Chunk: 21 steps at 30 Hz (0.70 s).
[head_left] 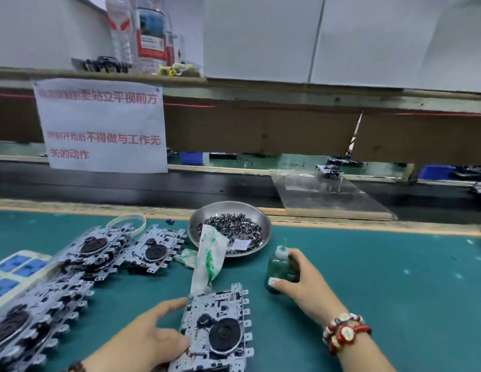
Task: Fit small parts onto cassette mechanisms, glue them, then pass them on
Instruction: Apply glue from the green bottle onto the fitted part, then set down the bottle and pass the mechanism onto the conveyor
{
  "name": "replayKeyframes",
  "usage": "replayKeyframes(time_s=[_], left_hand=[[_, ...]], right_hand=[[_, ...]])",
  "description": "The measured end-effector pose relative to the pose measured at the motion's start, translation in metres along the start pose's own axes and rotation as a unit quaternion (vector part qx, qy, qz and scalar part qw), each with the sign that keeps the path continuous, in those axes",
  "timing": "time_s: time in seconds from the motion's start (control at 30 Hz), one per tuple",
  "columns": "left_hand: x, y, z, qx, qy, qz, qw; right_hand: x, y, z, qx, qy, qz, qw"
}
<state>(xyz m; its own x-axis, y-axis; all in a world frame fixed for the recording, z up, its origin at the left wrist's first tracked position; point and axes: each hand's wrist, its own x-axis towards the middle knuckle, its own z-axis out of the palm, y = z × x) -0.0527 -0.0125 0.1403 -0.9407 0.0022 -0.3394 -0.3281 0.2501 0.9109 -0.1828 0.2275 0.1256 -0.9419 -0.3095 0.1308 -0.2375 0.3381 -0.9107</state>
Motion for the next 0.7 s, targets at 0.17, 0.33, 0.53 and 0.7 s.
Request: replayKeyframes(time_s=[0.17,0.33,0.53,0.7], left_hand=[[-0.007,0.021,-0.022,-0.012,0.025,0.051,0.998],[0.011,0.063,-0.013,-0.120,0.046,0.146,0.981],[0.076,0.119,0.033,-0.078,0.024,0.162,0.983],[0.139,0.156,0.055,-0.071,-0.036,0.150,0.985]], right_hand=[[-0.001,-0.007,-0.006,-0.016,0.015,-0.016,1.000],[-0.009,-0.036,-0.019,0.147,0.179,-0.119,0.965],[-0.005,-0.048,-0.028,0.370,0.068,-0.006,0.926],[0.027,-0.043,-0.072,0.417,0.097,0.062,0.902]])
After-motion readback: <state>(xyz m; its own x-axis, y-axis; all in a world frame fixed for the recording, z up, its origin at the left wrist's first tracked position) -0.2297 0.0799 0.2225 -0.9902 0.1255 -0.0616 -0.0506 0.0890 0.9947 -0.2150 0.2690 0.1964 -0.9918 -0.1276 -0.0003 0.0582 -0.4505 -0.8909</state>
